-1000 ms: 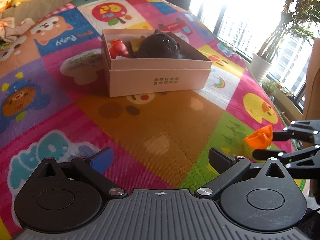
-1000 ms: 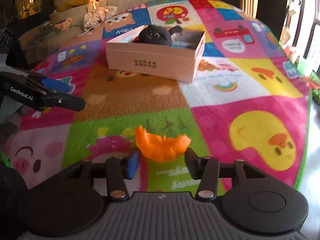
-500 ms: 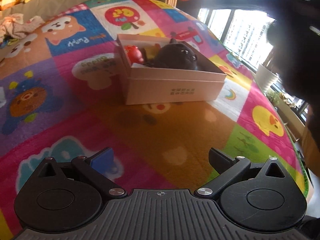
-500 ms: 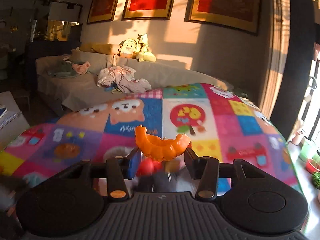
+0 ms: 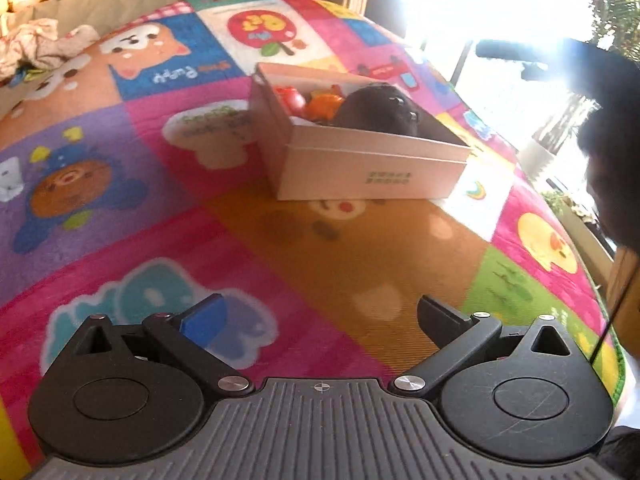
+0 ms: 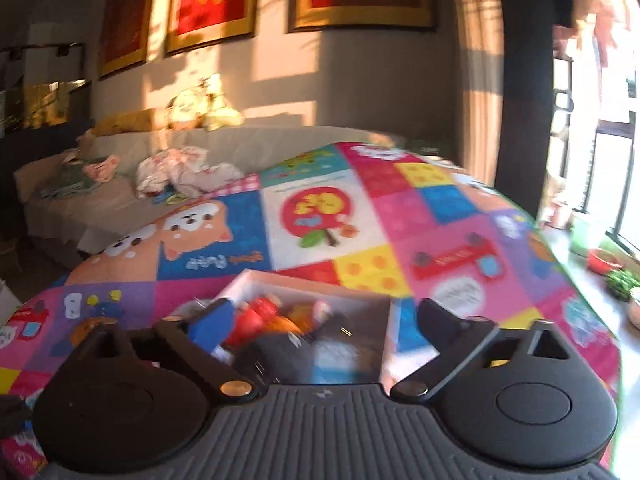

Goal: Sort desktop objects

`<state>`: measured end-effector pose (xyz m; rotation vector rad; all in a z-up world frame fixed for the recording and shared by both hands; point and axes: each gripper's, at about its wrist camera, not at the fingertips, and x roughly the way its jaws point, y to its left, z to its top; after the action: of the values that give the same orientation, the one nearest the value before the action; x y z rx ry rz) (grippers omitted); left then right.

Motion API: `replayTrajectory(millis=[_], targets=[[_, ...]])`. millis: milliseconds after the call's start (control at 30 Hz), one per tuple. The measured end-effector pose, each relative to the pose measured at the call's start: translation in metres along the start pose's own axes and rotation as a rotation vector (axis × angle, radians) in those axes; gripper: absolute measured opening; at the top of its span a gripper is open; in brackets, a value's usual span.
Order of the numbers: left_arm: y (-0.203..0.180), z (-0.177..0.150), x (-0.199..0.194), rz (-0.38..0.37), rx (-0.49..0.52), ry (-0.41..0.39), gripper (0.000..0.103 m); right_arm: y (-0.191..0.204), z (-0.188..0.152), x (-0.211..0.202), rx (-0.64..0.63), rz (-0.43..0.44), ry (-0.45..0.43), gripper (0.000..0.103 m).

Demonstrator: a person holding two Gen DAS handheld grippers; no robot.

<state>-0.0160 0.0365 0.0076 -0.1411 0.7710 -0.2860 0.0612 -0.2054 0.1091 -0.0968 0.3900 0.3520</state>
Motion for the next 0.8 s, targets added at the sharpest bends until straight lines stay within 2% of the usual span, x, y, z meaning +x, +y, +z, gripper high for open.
replayTrajectory(millis=[67,133,267,367,500,600,800], targets=[[-0.005,-0.001,0.004,-0.002,0.014,0.017,0.103,-0.008,-0.017,-0.02,0.018,-0.028,0.013,0.103],[-0.011,-0.003,0.007,0.012,0.032,0.02,0.103,-0.013,-0.035,-0.032,0.047,-0.044,0.064,0.103],[-0.024,-0.005,0.012,0.06,0.08,0.002,0.103,-0.011,-0.085,-0.034,0.119,-0.032,0.236,0.103],[-0.033,-0.002,0.02,0.101,0.122,-0.038,0.103,0.003,-0.114,-0.023,0.095,-0.031,0.329,0.103],[-0.038,0.004,0.034,0.156,0.146,-0.084,0.103,0.016,-0.122,-0.007,0.063,-0.065,0.362,0.103],[-0.037,0.005,0.047,0.178,0.152,-0.06,0.103,0.018,-0.124,0.01,0.042,-0.117,0.384,0.103],[-0.039,0.003,0.047,0.187,0.165,-0.064,0.103,0.008,-0.13,0.012,0.126,-0.104,0.343,0.103]])
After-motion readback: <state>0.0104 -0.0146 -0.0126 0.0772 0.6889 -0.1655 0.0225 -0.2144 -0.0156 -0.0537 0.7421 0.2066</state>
